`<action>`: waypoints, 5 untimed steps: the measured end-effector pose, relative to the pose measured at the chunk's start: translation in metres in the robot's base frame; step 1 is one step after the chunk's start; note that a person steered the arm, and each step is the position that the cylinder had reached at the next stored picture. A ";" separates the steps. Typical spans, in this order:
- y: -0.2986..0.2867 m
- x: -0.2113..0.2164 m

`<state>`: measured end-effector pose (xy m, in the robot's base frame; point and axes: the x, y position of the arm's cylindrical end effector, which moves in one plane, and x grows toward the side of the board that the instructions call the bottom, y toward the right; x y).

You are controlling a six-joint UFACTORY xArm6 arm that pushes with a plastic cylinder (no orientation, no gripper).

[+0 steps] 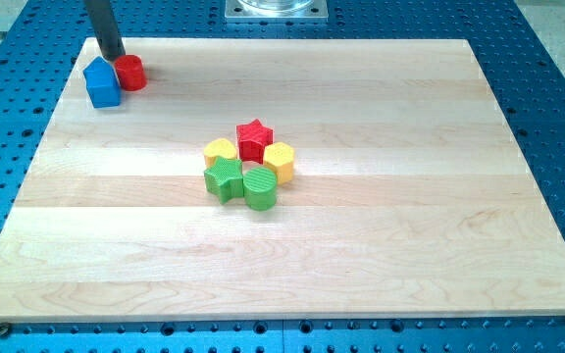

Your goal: Move the red circle right to the blue blocks

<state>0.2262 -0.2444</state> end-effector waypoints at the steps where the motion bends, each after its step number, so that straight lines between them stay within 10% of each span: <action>1: 0.001 0.013; 5: 0.026 0.024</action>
